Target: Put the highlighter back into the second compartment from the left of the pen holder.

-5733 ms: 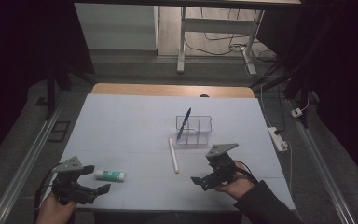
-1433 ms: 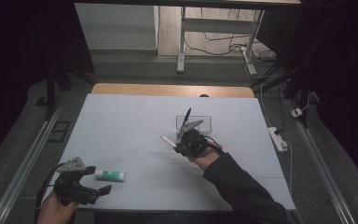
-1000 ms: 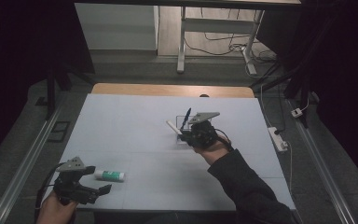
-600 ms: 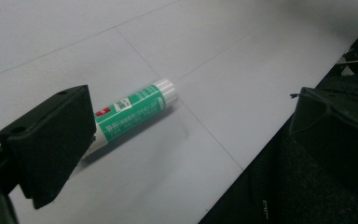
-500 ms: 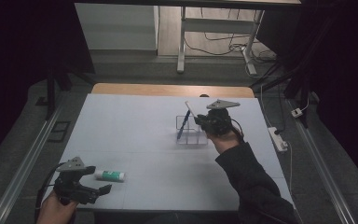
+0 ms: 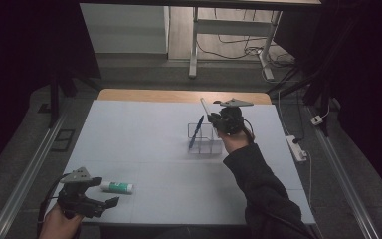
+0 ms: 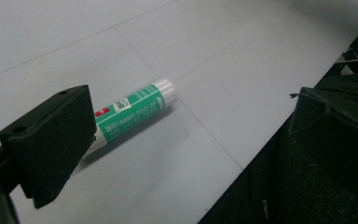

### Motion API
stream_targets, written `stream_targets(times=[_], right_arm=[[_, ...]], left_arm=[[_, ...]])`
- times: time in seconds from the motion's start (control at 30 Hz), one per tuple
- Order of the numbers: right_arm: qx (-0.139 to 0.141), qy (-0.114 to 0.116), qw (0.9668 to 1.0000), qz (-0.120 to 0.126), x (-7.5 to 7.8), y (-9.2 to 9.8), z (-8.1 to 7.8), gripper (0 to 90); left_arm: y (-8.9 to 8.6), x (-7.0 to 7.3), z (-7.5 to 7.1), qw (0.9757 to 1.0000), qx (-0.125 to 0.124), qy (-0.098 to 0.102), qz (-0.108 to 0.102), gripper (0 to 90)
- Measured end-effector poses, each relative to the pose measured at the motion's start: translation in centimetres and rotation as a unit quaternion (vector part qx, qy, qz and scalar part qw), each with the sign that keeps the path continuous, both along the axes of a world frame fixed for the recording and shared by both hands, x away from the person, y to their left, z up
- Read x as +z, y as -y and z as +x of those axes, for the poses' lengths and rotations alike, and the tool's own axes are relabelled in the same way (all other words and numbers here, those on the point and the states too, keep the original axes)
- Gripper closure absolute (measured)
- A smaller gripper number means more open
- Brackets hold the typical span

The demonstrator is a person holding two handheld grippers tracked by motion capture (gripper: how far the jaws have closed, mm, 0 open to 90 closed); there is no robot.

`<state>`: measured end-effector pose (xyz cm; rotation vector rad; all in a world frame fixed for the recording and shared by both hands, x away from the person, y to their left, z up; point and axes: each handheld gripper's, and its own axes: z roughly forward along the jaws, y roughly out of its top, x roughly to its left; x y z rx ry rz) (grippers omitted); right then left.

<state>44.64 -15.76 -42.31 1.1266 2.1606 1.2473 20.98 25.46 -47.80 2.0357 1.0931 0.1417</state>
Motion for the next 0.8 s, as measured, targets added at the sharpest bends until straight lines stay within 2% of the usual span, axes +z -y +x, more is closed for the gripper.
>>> stream_targets(times=[0.27,0.57,0.8], right_arm=[[-0.007,-0.009,0.9998,0.018,-1.0,-0.7,1.0,78.9],[0.001,-0.017,0.9994,0.030,-1.6,-1.7,1.1,78.8],[0.009,-0.019,0.9997,0.014,-2.3,-2.2,0.5,78.6]], left_arm=[[0.0,0.0,0.0,1.0000,-0.001,0.000,0.001,1.0],[0.0,0.0,0.0,1.0000,-0.003,0.000,0.002,1.1],[0.0,0.0,0.0,1.0000,-0.003,0.001,0.003,1.1]])
